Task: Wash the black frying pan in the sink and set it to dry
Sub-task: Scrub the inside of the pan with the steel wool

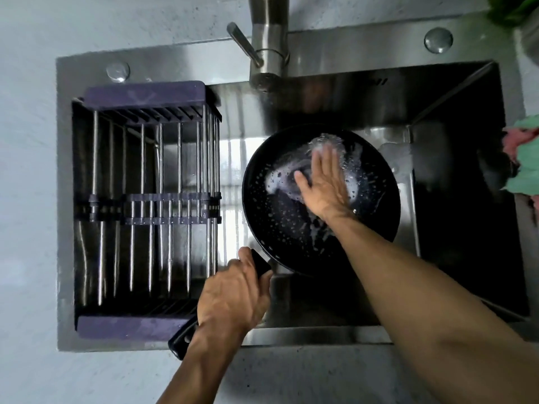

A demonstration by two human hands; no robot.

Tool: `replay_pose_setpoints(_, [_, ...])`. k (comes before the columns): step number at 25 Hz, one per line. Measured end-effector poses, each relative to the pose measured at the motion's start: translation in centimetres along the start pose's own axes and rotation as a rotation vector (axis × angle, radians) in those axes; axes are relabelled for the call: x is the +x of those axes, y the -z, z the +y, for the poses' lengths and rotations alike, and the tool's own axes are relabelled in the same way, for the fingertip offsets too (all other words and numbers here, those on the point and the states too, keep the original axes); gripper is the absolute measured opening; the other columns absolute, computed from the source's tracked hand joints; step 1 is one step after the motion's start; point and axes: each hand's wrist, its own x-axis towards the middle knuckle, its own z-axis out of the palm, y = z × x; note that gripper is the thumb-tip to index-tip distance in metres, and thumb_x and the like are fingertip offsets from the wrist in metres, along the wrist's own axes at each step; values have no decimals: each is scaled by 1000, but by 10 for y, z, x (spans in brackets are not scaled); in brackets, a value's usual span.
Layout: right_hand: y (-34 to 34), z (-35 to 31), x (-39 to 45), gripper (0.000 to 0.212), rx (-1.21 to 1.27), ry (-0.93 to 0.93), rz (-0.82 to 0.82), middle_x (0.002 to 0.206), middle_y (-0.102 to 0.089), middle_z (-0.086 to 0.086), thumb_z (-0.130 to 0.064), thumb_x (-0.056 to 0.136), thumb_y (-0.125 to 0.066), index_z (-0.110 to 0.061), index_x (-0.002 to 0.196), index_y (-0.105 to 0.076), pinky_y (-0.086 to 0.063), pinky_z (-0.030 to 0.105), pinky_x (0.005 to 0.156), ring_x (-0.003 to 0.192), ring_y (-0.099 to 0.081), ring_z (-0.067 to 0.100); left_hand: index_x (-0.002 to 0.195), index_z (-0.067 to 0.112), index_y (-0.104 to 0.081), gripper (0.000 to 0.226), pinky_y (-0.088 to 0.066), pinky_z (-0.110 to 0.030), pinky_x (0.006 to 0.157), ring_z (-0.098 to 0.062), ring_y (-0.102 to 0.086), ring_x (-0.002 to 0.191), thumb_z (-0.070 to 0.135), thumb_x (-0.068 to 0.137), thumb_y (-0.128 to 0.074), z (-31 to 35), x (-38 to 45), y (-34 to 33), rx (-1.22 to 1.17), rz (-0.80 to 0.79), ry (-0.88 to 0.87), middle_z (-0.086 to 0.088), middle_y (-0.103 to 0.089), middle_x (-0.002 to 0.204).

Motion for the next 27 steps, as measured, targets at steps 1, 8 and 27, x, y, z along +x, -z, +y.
replay_pose_setpoints(1, [5, -4, 5, 81, 65, -143, 75, 165, 25, 4, -64, 101, -21, -18, 160, 10, 4, 46, 126, 152, 24, 21, 133, 12, -31, 61, -52, -29, 67, -16, -64, 81, 59, 97, -15, 0, 0, 0, -16, 10, 4, -3, -60, 104])
replay_pose_setpoints(8, [11, -77, -10, 69, 640, 316, -188, 165, 21, -13, -48, 106, -37, -33, 161, 2, 7, 29, 118, 152, 7, 7, 135, 11, -32, 60, -40, -26, 63, -17, -66, 84, 57, 98, -22, -1, 5, 1, -46, -11, 70, -1, -63, 103])
replay_pose_setpoints(27, [6, -15, -66, 55, 353, 375, -514, 166, -6, -10, -35, 106, -45, -20, 157, -29, 5, 19, 122, 150, 0, -2, 139, 8, -30, 64, -46, -32, 68, -22, -65, 88, 56, 99, -19, -1, 7, -1, 33, -57, 61, -7, -63, 108])
